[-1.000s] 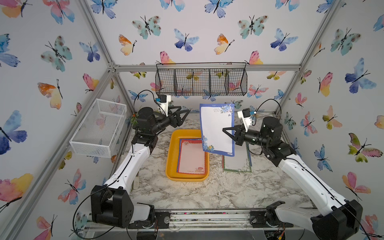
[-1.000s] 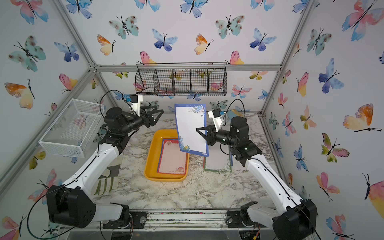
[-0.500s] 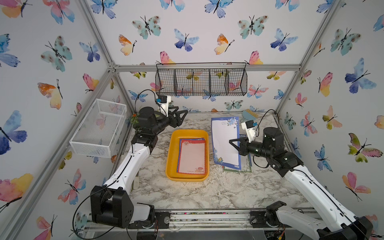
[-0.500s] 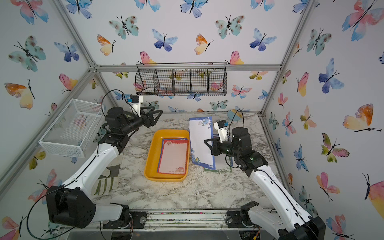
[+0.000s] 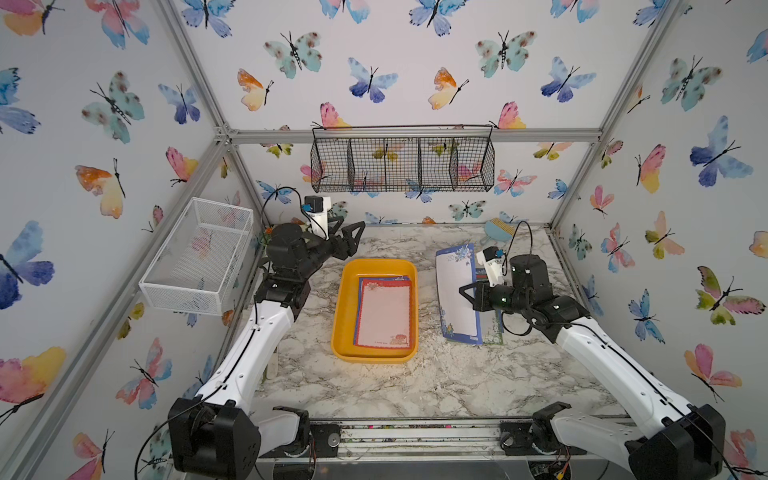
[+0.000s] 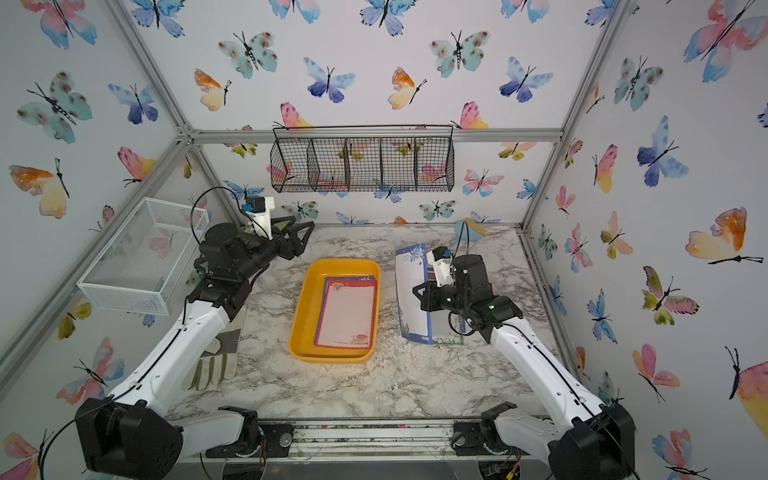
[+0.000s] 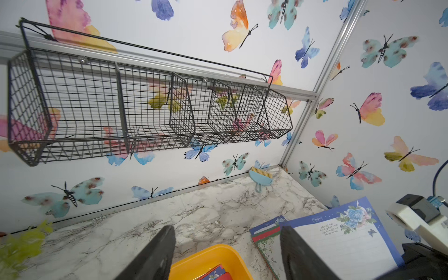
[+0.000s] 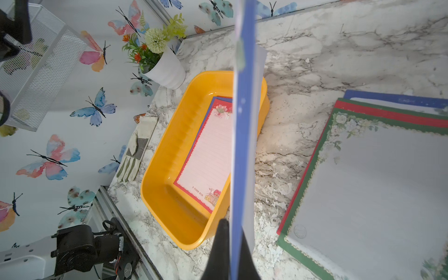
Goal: Take out the stationery paper from the storage box
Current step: Place the stationery paper at the center of the board.
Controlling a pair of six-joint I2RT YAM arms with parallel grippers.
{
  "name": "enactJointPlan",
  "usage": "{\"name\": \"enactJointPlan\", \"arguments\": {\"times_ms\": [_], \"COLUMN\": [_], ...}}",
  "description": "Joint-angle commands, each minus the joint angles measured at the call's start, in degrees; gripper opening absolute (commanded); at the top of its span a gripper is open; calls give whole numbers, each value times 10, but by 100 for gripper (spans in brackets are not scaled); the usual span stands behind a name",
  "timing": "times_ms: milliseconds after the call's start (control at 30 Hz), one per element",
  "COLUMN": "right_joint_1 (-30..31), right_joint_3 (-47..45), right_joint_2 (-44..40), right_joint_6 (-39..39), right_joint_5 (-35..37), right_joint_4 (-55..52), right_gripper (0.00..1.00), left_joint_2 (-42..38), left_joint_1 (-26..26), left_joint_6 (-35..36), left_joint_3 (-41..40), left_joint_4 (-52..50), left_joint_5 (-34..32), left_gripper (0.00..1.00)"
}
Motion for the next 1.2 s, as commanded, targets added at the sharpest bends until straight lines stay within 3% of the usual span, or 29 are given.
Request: {"name": "enactJointPlan", "arguments": {"times_ms": [0,267,533,833,1167], "right_joint_1": [-7,-49,-112,-134,-175], "right_joint_3": [-25,-50,-10,27,64], "right_joint_2": [19,84,129,151,252], "right_joint_6": [17,39,9,14,-53], "right_joint_5": [-21,-81,-149,-178,-186], "right_joint_4": [9,34,-21,-40,-104], "right_gripper": [2,2,2,2,2], "left_joint_2": [-28,-42,-45,-50,-52], "left_joint_1": [-1,1,1,1,0], "left_joint_6": [13,34,36,31,35], "left_joint_3": [-16,-10,-10,-11,-12], "left_joint_4": [-15,-41,-45,-44,-44], "left_joint_5": [-58,-96,-93,-90,-93], "left_gripper": [71,71,71,71,71]}}
